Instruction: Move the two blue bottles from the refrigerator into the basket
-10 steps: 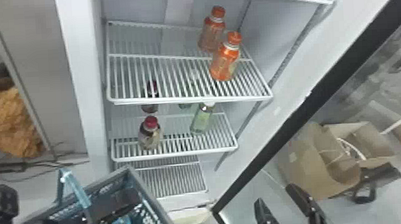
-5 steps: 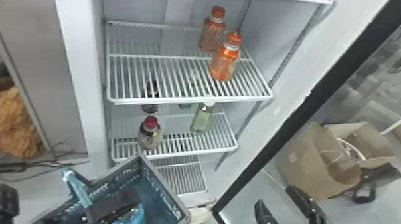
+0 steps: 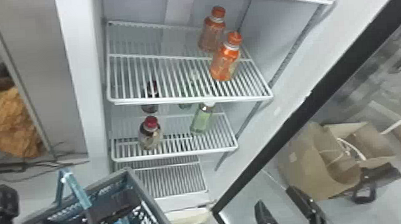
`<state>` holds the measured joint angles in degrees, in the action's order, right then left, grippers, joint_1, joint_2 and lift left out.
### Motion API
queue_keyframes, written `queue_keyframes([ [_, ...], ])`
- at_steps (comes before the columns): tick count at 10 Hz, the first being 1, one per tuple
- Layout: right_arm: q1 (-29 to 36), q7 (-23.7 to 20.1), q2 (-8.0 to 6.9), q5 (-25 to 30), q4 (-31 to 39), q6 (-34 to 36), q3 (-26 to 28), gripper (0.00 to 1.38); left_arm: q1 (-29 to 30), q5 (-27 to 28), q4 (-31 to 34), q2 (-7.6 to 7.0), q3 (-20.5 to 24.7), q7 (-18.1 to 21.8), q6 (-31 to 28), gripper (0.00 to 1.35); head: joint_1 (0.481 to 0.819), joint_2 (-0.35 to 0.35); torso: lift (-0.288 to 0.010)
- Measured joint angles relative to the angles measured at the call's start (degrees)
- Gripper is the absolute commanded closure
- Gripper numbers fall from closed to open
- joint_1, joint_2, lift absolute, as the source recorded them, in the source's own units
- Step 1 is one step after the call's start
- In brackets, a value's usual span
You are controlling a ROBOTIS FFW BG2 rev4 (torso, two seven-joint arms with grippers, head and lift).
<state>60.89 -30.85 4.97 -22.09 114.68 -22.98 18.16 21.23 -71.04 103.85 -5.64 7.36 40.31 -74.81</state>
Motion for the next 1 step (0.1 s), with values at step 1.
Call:
queue_keyframes([
  [1, 0.00, 0.00, 0.02, -0.05, 0.00, 0.16, 0.00, 0.22, 0.00, 0.05, 0.00, 0.00, -0.02, 0.00, 0.00, 1.20, 0.695, -0.350, -0.010],
])
